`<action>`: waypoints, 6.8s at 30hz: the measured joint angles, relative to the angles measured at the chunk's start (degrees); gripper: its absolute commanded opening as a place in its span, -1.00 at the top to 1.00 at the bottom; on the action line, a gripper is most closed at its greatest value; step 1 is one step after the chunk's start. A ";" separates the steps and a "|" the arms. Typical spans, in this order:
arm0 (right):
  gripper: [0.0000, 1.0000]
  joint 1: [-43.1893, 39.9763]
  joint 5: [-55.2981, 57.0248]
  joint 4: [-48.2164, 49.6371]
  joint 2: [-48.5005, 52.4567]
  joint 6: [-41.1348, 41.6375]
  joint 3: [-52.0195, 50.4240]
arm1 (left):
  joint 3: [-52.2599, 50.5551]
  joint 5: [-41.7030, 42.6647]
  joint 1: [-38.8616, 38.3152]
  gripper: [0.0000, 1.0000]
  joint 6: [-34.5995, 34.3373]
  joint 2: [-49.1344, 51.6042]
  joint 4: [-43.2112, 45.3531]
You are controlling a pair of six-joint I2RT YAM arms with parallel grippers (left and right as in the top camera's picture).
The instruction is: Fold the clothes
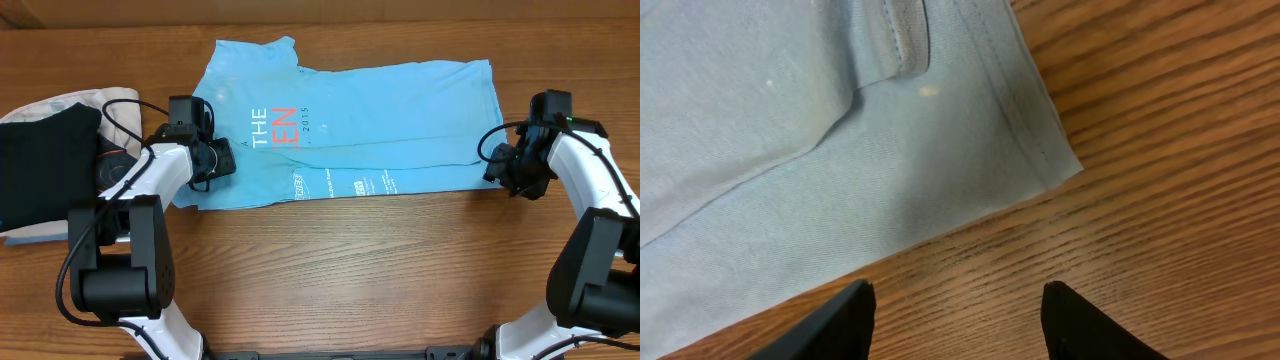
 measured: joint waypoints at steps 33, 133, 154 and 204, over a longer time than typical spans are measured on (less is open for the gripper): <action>-0.14 0.00 0.02 -0.09 0.00 0.11 0.00 | 0.00 2.05 0.00 0.92 0.52 -3.85 -2.78; 0.92 -5.70 9.70 -16.41 7.37 12.87 -3.08 | -11.74 -4.37 1.60 0.39 -7.76 -9.46 -22.64; 0.24 -5.99 7.96 -8.44 -4.24 10.60 -3.13 | -15.15 -11.74 1.92 -0.21 -10.38 -16.83 -22.56; 0.92 -5.99 -0.26 -1.01 0.09 5.62 -3.04 | -15.17 -11.76 1.92 -0.25 -10.47 -16.83 -21.16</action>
